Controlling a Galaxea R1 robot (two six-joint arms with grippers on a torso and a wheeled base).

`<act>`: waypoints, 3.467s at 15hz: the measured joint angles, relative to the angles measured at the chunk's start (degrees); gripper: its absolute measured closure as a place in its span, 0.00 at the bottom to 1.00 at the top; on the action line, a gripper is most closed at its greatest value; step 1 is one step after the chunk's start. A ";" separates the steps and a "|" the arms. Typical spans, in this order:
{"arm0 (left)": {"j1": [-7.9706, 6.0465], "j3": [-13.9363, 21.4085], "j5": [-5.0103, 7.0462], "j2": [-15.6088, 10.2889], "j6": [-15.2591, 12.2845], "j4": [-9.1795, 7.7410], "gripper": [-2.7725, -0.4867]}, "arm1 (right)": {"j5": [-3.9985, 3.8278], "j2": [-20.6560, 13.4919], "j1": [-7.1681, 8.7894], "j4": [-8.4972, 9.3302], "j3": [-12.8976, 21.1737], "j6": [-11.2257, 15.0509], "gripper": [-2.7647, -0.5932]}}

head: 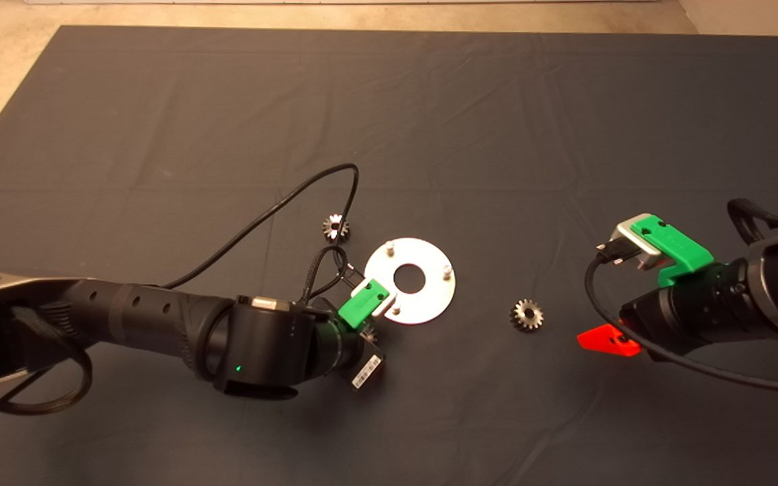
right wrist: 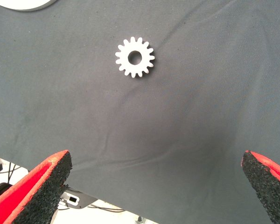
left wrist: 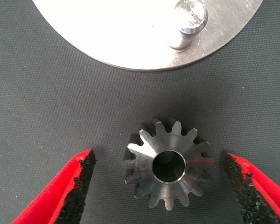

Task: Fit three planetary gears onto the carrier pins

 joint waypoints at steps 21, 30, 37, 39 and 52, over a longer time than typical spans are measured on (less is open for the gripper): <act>0.00 0.00 -0.05 0.15 -0.28 0.13 0.74 | -0.02 0.00 0.01 0.22 0.00 0.00 0.02; 0.02 0.00 -0.02 0.15 -0.49 0.13 0.78 | -0.02 0.01 0.61 0.60 0.02 -0.02 0.02; 0.00 0.11 0.02 0.13 -0.46 0.13 0.83 | 0.00 0.01 0.92 1.01 0.02 -0.02 0.02; -0.02 0.37 0.06 0.11 -0.46 0.13 0.83 | 0.00 0.01 0.95 1.05 0.02 0.00 0.02; -8.79 3.25 0.09 0.02 -0.52 -5.94 0.83 | 0.02 0.01 1.29 1.21 0.05 -0.02 0.02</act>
